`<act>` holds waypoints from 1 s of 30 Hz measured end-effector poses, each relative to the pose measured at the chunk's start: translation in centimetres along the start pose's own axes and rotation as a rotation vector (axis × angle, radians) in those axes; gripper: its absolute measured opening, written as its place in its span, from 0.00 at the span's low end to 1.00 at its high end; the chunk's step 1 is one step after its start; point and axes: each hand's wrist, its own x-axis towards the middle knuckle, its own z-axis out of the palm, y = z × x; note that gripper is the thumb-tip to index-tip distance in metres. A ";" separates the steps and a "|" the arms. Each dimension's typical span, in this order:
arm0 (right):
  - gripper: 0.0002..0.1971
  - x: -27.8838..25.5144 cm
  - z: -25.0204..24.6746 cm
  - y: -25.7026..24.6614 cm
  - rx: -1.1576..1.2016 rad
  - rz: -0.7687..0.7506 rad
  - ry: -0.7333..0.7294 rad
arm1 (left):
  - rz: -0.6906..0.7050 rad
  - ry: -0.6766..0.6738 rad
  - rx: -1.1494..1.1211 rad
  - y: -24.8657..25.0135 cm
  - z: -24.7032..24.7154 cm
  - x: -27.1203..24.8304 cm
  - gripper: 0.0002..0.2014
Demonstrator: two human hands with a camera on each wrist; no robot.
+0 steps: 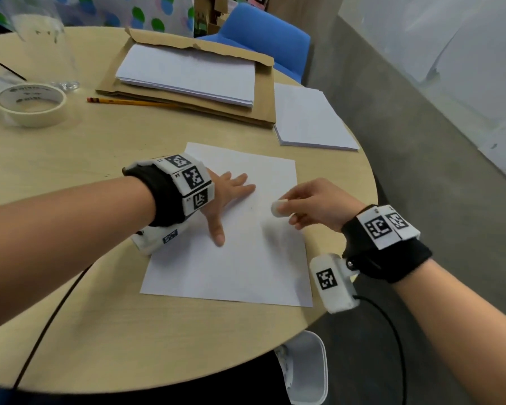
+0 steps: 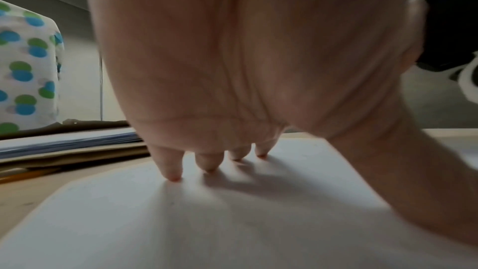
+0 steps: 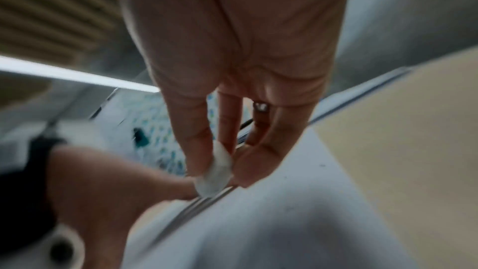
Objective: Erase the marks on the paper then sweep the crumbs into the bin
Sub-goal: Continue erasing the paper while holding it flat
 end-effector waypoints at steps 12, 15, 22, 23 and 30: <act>0.12 -0.4 2.3 -1.2 -0.955 -0.447 -0.356 | 0.029 -0.021 -0.023 -0.4 0.3 0.6 0.66; 0.13 -0.1 1.1 -1.8 -1.047 -0.352 -0.437 | 0.020 -0.023 -0.010 -0.2 0.2 0.5 0.66; 0.10 0.9 3.0 -1.3 -0.875 -0.416 -0.130 | 0.027 -0.024 0.011 -0.3 0.1 0.6 0.67; 0.09 0.2 3.0 -1.2 -0.857 -0.397 -0.217 | 0.027 -0.034 0.017 -0.2 0.0 0.6 0.67; 0.09 3.1 1.5 -1.5 -0.672 -0.306 -0.023 | 0.048 -0.067 0.171 1.4 -1.1 0.5 0.59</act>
